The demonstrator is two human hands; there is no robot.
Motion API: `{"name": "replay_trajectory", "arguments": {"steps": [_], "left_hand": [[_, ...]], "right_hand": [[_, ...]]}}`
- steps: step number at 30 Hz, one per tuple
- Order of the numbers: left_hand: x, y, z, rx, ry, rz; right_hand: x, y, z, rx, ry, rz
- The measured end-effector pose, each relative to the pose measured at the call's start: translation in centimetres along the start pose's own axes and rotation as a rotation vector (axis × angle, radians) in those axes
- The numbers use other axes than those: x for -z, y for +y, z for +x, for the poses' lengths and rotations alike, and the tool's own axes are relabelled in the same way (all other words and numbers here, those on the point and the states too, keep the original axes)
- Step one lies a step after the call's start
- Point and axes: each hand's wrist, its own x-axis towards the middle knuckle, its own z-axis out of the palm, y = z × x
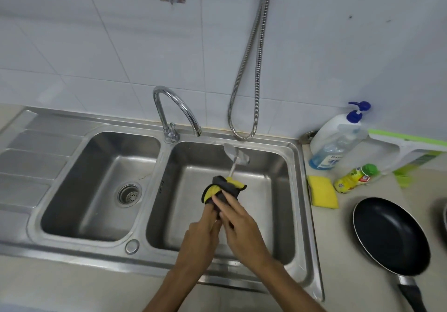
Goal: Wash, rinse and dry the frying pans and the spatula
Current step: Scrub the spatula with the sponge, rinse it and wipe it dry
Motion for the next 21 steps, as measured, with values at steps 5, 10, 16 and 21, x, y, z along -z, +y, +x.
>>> {"name": "replay_trajectory", "arguments": {"steps": [5,10,16,21], "left_hand": [[-1.1,0.2,-1.0,-0.006,0.005,-0.006],[-0.5,2.0,-0.2,-0.107,0.003,-0.040],[-0.3,1.4,-0.4,-0.128,-0.065,0.038],[0.1,1.4,0.9,-0.115,-0.097,-0.057]], "right_hand": [[2.4,2.2,2.9,0.034,0.081,-0.381],[6.5,3.6,8.9,-0.080,0.187,-0.434],[9.7,5.2,13.8,-0.374,0.271,-0.019],[9.6,4.3,11.6,-0.312,0.238,-0.103]]}}
